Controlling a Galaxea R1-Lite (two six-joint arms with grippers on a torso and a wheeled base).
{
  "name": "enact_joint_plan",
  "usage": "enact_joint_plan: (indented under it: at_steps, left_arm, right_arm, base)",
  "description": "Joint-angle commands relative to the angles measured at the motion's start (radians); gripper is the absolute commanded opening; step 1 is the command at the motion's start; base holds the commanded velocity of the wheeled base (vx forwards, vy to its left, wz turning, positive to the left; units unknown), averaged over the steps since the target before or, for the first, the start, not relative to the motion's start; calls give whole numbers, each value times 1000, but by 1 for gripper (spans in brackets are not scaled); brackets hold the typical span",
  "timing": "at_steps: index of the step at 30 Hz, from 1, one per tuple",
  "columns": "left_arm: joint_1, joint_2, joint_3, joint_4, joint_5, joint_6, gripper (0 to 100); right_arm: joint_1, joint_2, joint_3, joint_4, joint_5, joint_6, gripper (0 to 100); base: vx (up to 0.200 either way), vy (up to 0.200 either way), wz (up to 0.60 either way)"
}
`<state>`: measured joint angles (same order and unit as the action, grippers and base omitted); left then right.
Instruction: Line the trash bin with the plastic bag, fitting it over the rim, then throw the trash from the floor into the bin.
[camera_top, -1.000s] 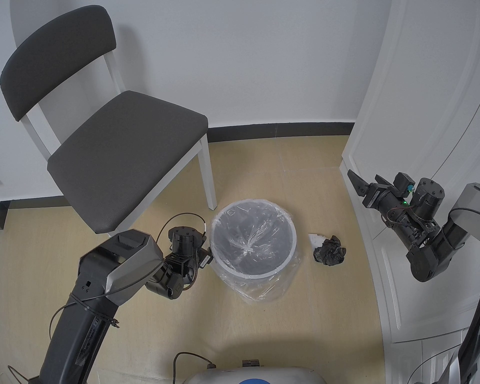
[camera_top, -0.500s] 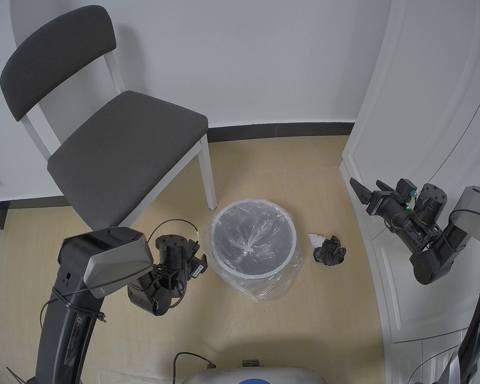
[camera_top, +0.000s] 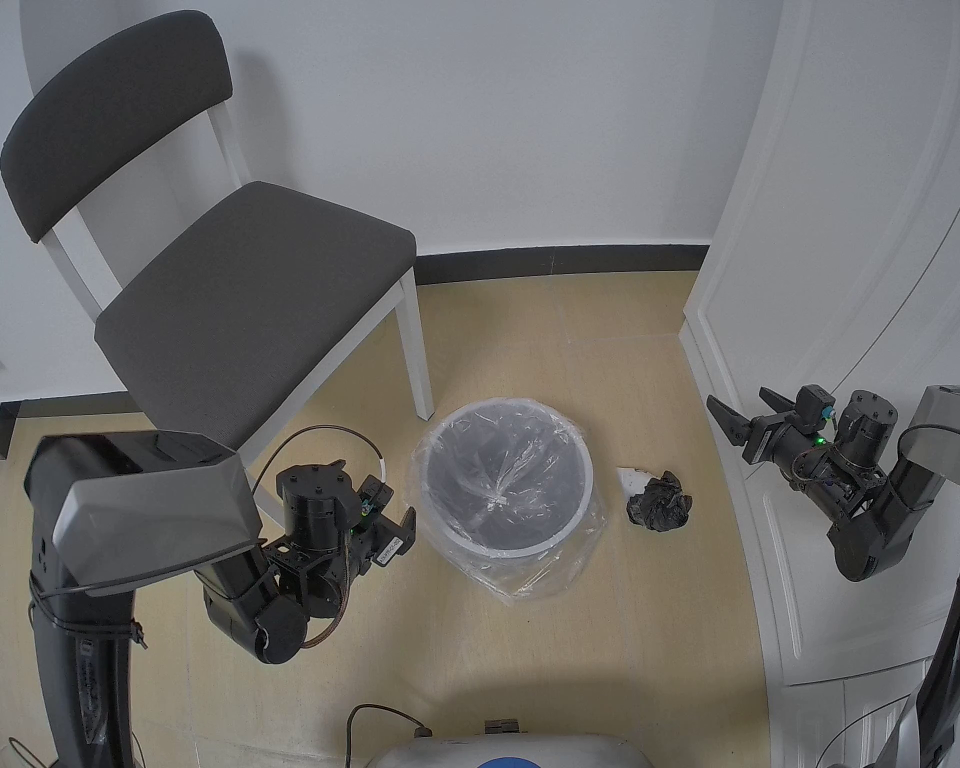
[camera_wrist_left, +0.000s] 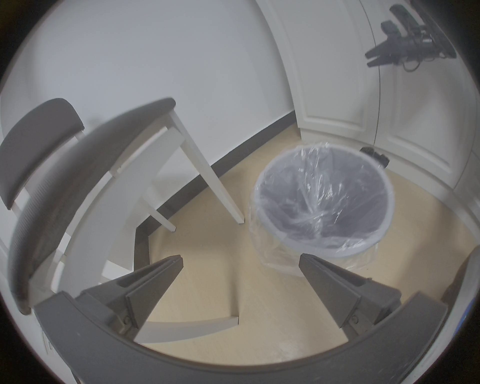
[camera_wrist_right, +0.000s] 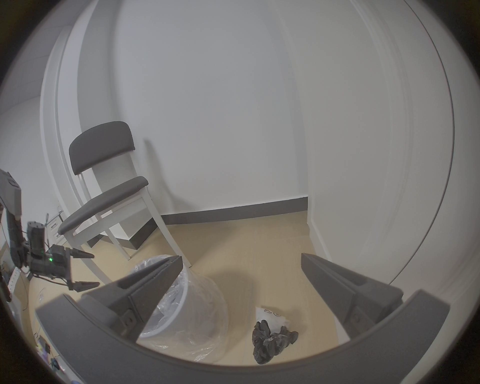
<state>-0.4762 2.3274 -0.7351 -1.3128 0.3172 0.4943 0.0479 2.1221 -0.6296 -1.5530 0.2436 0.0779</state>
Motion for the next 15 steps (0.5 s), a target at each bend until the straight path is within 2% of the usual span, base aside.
enact_joint_plan:
  at_steps: [1,6,7,9,10,15]
  left_arm:
    - [-42,-122,65,-5,-4,-5,100]
    - [-82,-197,100,1,-44,-59,100]
    - [-96,-211,100,4,-44,-86,100]
    - [-101,-215,100,4,-44,-97,100]
    - [-119,-234,102,6,-44,-146,100]
    - [-140,-266,103,7,-44,-253,100]
  right_arm:
    - [-20,-16,-5,4,2,-1,100]
    - [-29,-94,-48,223,2,28,100]
    - [-29,-126,-70,310,0,54,100]
    - [-29,-137,-79,341,0,65,100]
    - [-29,-200,-133,533,0,138,100]
    - [-29,-258,-292,907,-1,261,100]
  base:
    - [0,0,0]
    - [0,0,0]
    - [0,0,0]
    - [0,0,0]
    - [0,0,0]
    - [0,0,0]
